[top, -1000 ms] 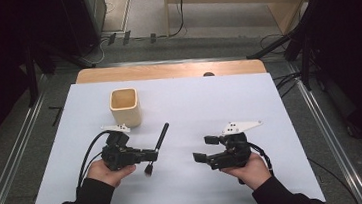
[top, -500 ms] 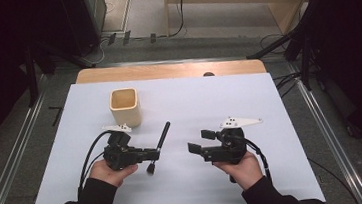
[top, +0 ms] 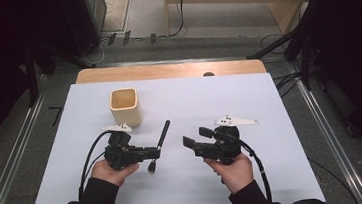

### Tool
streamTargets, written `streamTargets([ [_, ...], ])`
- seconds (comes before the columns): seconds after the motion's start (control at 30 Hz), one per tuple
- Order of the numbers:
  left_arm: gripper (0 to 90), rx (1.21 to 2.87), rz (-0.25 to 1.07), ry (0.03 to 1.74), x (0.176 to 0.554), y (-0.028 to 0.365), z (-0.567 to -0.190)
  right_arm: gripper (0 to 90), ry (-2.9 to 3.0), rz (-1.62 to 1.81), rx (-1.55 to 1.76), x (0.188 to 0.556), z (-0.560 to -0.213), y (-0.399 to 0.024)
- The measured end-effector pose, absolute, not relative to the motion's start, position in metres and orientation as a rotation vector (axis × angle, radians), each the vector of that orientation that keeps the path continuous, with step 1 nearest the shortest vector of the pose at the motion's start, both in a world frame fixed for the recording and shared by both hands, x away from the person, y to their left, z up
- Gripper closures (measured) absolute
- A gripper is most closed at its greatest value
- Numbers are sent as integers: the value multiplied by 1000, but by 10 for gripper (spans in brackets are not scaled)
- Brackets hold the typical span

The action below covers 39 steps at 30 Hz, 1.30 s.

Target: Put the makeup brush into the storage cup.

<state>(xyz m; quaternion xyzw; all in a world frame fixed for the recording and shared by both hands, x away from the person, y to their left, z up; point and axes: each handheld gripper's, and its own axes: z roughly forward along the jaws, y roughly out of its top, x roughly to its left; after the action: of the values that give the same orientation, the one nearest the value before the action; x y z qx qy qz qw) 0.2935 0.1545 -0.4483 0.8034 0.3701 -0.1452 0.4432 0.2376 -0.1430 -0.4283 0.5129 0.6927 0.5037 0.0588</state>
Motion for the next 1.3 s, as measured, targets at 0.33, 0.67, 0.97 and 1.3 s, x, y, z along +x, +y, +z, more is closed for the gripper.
streamTargets([
  [0.33, 788, 1985, -380, 912, 293, 150, -450, 305, 2014, 1523, 1625, 235, -423, -122],
  [0.67, 788, 1975, -386, 907, 292, 147, -450, 334, 2012, 1582, 1655, 240, -428, -117],
  [0.97, 788, 1975, -384, 902, 291, 145, -451, 397, 2037, 1619, 1694, 248, -432, -109],
  [1.3, 788, 1975, -390, 893, 289, 141, -451, 445, 2065, 1622, 1734, 256, -439, -101],
])
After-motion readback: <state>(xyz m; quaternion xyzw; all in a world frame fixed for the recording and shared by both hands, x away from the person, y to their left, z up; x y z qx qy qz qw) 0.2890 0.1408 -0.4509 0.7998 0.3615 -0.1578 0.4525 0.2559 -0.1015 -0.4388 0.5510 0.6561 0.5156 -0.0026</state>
